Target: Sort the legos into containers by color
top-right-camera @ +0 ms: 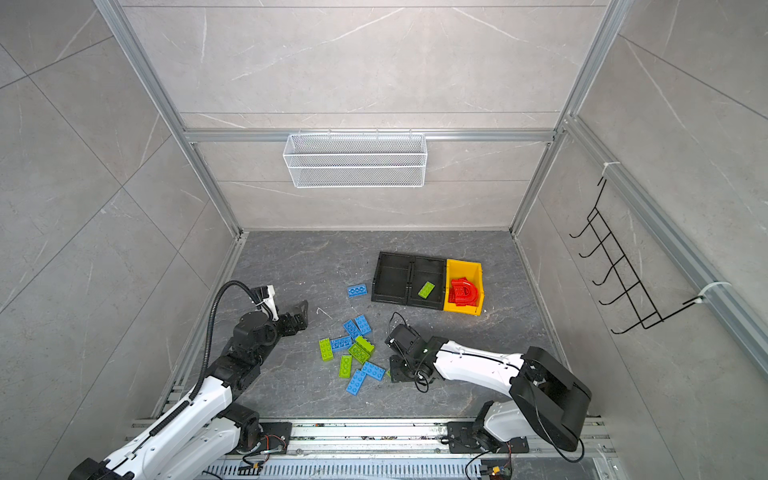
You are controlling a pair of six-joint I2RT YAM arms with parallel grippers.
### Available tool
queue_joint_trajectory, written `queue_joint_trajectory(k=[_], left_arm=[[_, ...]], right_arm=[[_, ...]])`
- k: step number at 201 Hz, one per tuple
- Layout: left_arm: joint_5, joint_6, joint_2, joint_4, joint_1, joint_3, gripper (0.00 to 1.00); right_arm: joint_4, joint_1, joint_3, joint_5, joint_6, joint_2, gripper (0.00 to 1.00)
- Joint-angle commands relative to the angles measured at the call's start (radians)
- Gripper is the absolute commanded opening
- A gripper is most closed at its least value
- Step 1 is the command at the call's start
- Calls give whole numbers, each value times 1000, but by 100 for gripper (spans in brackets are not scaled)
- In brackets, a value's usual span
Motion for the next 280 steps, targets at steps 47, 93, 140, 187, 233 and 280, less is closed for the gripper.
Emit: queue_joint_trajectory(k=[47,93,140,187,233,280], left_arm=[[7,31,-13,44,5,-1,100],[19,21,-13,42,5,3,100],[14,22,2,42,5,8,100],[8,26,21,44,5,9,100],[5,26,41,48,5,14,100],[-2,30,40,48,5,12,100]], right_arm=[[-282,-98,130,119,-145,-61,53],[-157,-70,76,9,-23,-104,62],[-109,-24,17,-24,64,-68,64],[-75,-32,29,-15,23,25,68],[-101,-70,148,37,-77,140,74],[-126,-70,248,37,-131,241,62]])
